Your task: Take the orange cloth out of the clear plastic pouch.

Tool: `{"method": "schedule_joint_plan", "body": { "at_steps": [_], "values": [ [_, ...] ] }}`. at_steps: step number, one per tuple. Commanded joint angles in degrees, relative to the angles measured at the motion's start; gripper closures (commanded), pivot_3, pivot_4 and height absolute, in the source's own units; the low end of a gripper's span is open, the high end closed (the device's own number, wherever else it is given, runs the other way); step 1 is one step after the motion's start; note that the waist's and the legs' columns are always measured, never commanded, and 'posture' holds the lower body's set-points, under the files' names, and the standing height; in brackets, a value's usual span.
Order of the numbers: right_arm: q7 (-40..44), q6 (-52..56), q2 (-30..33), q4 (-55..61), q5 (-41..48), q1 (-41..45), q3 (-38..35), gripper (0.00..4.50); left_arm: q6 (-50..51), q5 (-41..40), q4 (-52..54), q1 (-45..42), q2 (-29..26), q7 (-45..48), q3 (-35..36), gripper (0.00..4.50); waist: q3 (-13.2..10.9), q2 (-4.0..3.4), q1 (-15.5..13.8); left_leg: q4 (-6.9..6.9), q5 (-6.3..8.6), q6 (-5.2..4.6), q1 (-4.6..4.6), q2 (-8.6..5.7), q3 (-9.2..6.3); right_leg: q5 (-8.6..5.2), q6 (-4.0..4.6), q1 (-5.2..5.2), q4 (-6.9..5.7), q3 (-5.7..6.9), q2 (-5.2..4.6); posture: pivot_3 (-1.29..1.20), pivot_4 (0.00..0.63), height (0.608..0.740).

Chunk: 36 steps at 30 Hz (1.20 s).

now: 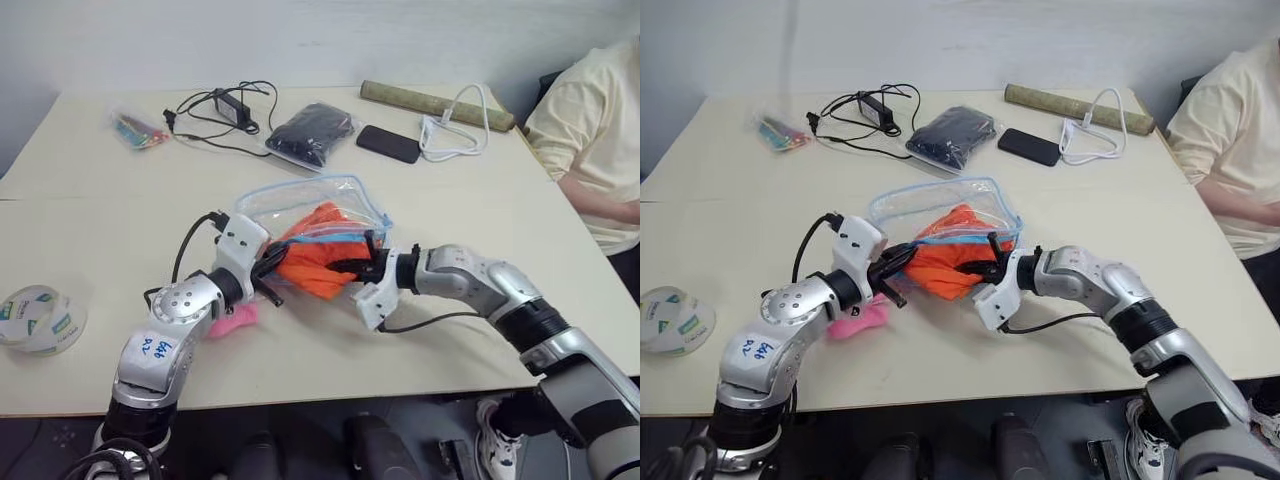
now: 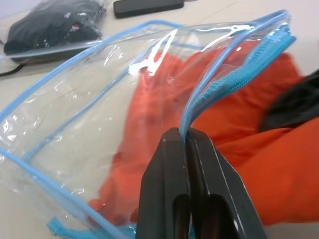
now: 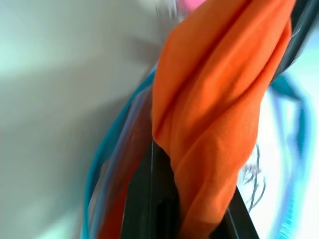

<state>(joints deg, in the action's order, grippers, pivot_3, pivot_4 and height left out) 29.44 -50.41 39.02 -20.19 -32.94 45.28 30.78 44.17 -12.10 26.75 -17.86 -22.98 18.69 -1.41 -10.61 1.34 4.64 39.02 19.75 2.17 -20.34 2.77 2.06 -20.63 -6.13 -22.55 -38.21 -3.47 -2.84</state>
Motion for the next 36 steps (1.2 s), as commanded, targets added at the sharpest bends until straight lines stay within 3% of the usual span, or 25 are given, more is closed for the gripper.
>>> {"method": "schedule_joint_plan", "body": {
  "at_steps": [1, 4, 10, 15, 20, 25, 26, 31, 33, 36],
  "values": [
    [4.53, -6.05, 3.51, 2.57, 5.40, -1.29, 0.52, 4.48, -1.75, 1.05, -0.70, -1.09, 0.20, -1.11, 1.16, 4.50, 0.00, 0.00, -0.05, 0.00, 0.00, -0.01, 0.00, 0.00, 0.00, 0.00, 0.00, 0.00, 0.01, 0.00, 0.00, 0.00, 0.150, 0.740],
    [8.53, -7.01, 7.72, 3.37, 9.29, -3.02, -0.30, 4.48, -3.63, 3.03, -0.90, 0.83, -2.77, 0.33, -0.14, 4.50, 0.00, 0.00, -0.03, -0.01, 0.02, -0.03, 0.00, 0.00, 0.00, 0.00, -0.01, 0.02, 0.04, -0.02, -0.04, 0.00, 0.150, 0.740],
    [20.46, -7.18, 26.50, 4.09, 18.75, -11.84, -2.16, 4.48, -5.57, 2.80, -1.28, 4.85, -7.73, 2.66, 3.69, 4.50, -0.04, -0.06, -0.49, -0.14, 0.05, -0.10, 0.00, -0.02, -0.02, 0.00, -0.01, 0.08, 0.24, 0.00, -0.19, 0.00, 0.150, 0.740],
    [19.18, -5.24, 32.39, -2.61, 18.03, -16.04, -8.07, 4.48, -8.17, 1.06, 1.99, 8.00, -11.69, 8.95, 2.72, 4.50, -0.04, -0.06, -0.53, -0.13, 0.10, -0.20, 0.13, -0.07, 0.04, 0.00, -0.01, 0.24, 0.31, 0.00, -0.31, 0.00, 0.150, 0.740],
    [8.73, 5.73, 26.40, -11.97, 13.66, -13.29, -14.63, 4.48, -9.20, -0.21, 6.78, 10.77, -14.96, 14.81, -0.42, 4.50, -0.05, -0.08, -0.25, -0.14, 0.10, -0.20, 0.13, -0.07, 0.08, 0.00, -0.01, 0.21, 0.29, -0.03, -0.30, 0.00, 0.150, 0.740],
    [-8.47, 15.37, 19.99, -14.58, 0.38, -7.96, -15.65, 4.48, -11.03, 2.56, 6.90, 10.22, -16.54, 16.10, -4.31, 4.50, -0.12, -0.21, -0.02, -0.15, 0.07, -0.15, 0.11, -0.06, 0.13, 0.00, 0.00, 0.12, 0.24, -0.10, -0.20, 0.00, 0.150, 0.740],
    [-8.94, 17.21, 17.70, -13.82, 1.14, -8.32, -15.91, 4.48, -10.90, 2.20, 6.72, 9.58, -15.93, 16.26, -4.83, 4.50, -0.14, -0.23, -0.07, -0.14, 0.07, -0.14, 0.05, -0.07, 0.14, 0.00, 0.00, 0.06, 0.22, -0.11, -0.19, 0.00, 0.150, 0.740],
    [1.39, 27.27, 9.32, -5.28, 14.37, -15.29, -18.81, 4.48, -10.57, 3.30, 5.35, 8.24, -16.13, 16.79, -6.11, 4.50, -0.14, -0.23, -0.42, -0.15, 0.07, -0.13, -0.01, -0.01, 0.12, 0.00, -0.01, 0.06, 0.29, -0.11, -0.08, 0.00, 0.150, 0.740],
    [6.44, 32.64, 7.74, -1.16, 20.92, -17.87, -21.18, 3.88, -10.33, 3.25, 4.41, 8.04, -16.05, 16.49, -5.24, 4.50, -0.13, -0.24, -0.60, -0.12, 0.07, -0.14, -0.07, -0.01, 0.10, 0.01, -0.01, 0.01, 0.25, -0.11, -0.09, 0.00, 0.150, 0.740],
    [16.05, 41.65, 7.42, 5.40, 31.34, -21.50, -23.57, 3.05, -8.18, -0.76, 5.44, 8.82, -14.17, 16.37, -1.53, 3.84, -0.13, -0.23, -1.19, -0.05, 0.10, -0.20, -0.06, -0.02, 0.06, 0.03, -0.06, 0.09, 0.26, -0.07, -0.13, 0.00, 0.150, 0.740]
  ]
}}
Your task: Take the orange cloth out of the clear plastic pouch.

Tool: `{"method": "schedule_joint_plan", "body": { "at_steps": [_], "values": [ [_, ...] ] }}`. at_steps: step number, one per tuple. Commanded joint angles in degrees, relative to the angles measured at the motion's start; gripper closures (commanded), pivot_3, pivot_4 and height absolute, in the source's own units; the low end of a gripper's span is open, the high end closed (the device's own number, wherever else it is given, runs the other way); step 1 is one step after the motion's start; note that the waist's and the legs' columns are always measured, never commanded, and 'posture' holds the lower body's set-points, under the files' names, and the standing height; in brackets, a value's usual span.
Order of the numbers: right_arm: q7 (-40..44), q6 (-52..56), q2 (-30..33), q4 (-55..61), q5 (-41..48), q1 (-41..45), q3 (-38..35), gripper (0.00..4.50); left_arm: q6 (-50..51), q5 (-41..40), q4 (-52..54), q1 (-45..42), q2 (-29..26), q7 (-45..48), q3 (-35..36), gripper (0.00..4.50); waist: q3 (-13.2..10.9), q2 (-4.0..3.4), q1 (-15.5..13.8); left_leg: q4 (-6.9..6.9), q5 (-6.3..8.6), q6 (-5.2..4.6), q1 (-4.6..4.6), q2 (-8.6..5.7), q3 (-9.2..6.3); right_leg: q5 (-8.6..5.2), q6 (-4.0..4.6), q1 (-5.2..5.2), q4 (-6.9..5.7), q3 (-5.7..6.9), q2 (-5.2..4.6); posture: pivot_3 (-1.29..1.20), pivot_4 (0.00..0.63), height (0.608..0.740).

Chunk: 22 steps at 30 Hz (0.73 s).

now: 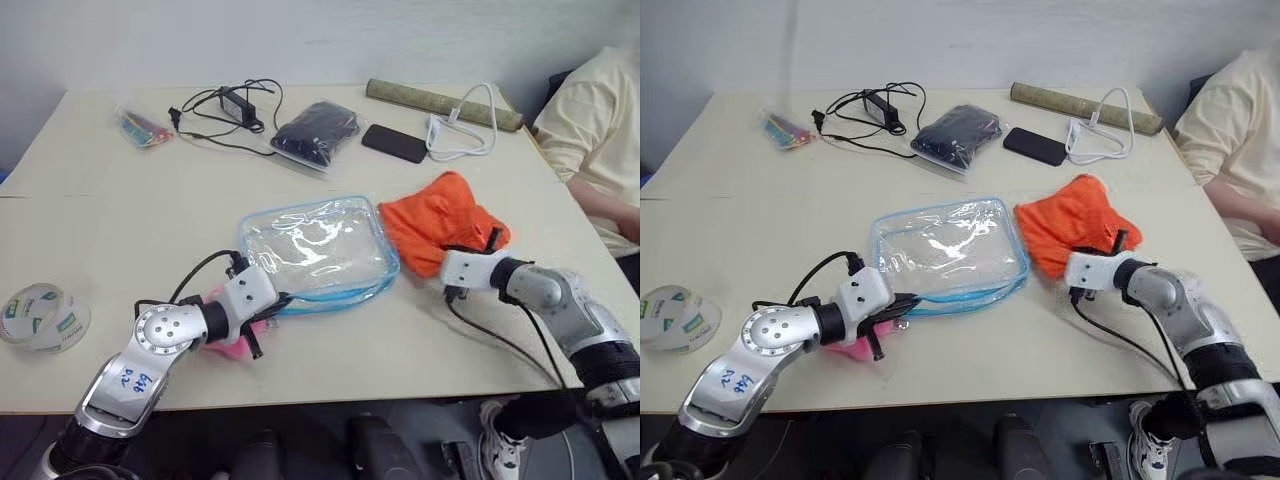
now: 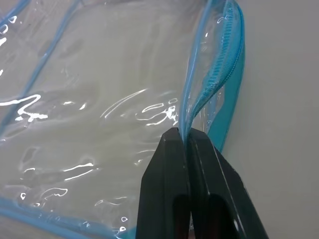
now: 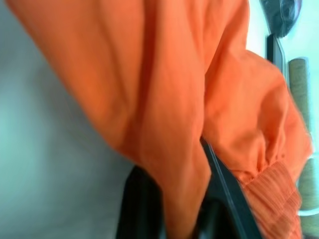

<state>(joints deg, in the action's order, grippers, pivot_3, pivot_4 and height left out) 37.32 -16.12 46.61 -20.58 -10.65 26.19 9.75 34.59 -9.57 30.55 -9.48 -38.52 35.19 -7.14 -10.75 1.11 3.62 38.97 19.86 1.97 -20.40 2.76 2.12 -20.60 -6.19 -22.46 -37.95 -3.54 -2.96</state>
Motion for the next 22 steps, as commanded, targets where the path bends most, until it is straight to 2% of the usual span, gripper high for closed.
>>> {"method": "schedule_joint_plan", "body": {
  "at_steps": [1, 5, 7, 9, 12, 15, 18, 20, 22],
  "values": [
    [9.89, 9.83, -0.11, 7.30, 10.95, -3.14, -3.32, 2.69, 2.19, -4.76, 2.19, 0.83, 2.00, -0.03, 5.32, 3.52, 0.00, 0.00, -0.25, 0.00, 0.01, -0.02, 0.02, 0.01, -0.01, 0.00, -0.01, 0.03, -0.01, 0.00, 0.00, 0.00, 0.150, 0.740],
    [16.04, 19.25, 1.28, 9.77, 18.22, -3.86, -7.60, 1.32, 4.79, -9.65, 4.60, 2.16, 2.44, 0.46, 11.35, 2.29, 0.00, 0.00, -0.48, 0.00, 0.04, -0.08, 0.03, 0.02, -0.05, 0.00, 0.00, 0.03, -0.02, 0.04, 0.01, 0.00, 0.150, 0.740],
    [23.13, 26.72, 4.05, 12.77, 25.78, -4.84, -11.22, 0.59, 6.45, -14.20, 5.95, 3.67, 1.40, 2.32, 16.80, 1.64, 0.00, 0.00, -0.60, -0.02, 0.07, -0.13, 0.00, 0.01, -0.06, 0.00, 0.00, 0.02, -0.02, 0.05, 0.00, 0.00, 0.150, 0.740],
    [31.43, 34.74, 9.64, 14.16, 32.75, -6.81, -15.49, 0.00, 10.77, -20.86, 6.96, 4.89, -0.22, 3.85, 25.34, 1.03, -0.03, -0.05, -0.74, -0.06, 0.07, -0.12, -0.03, -0.01, -0.06, 0.00, -0.01, -0.01, 0.04, 0.07, -0.05, 0.00, 0.150, 0.740],
    [37.17, 40.10, 15.93, 9.86, 36.47, -8.17, -20.06, 0.00, 14.70, -28.52, 6.73, 9.05, -5.29, 9.58, 37.40, 0.11, -0.04, -0.05, -1.01, -0.06, 0.13, -0.22, -0.10, -0.04, -0.11, 0.00, 0.00, -0.03, 0.13, 0.13, -0.13, 0.00, 0.150, 0.740],
    [39.28, 41.66, 20.81, -2.93, 36.18, -5.14, -23.89, 0.00, 13.13, -29.71, 1.13, 16.73, -12.34, 19.85, 51.23, 0.11, -0.05, -0.02, -0.55, -0.06, 0.23, -0.40, -0.03, -0.06, -0.07, -0.01, 0.02, 0.04, 0.20, 0.13, -0.14, 0.00, 0.150, 0.740],
    [42.94, 40.24, 23.99, -12.75, 34.92, -2.91, -24.79, 0.00, 11.71, -28.86, -5.38, 22.76, -17.89, 28.38, 60.07, 0.11, -0.07, -0.04, -0.43, -0.10, 0.23, -0.40, 0.03, -0.12, 0.00, -0.07, 0.13, 0.02, 0.19, 0.14, -0.15, 0.00, 0.150, 0.740],
    [44.95, 38.59, 24.86, -17.03, 34.05, -2.22, -24.61, 0.00, 11.15, -28.50, -8.22, 24.65, -20.66, 31.60, 63.06, 0.11, -0.09, -0.07, -0.38, -0.21, 0.23, -0.40, 0.08, -0.12, 0.09, -0.12, 0.23, 0.00, 0.20, 0.14, -0.11, 0.00, 0.150, 0.740],
    [45.67, 37.35, 24.51, -19.02, 33.38, -1.44, -24.41, 0.00, 8.38, -26.13, -11.30, 24.53, -22.34, 31.62, 63.17, 0.11, -0.09, -0.08, -0.40, -0.25, 0.23, -0.40, 0.13, -0.13, 0.15, -0.13, 0.23, 0.01, 0.21, 0.15, -0.10, 0.00, 0.150, 0.740]
  ]
}}
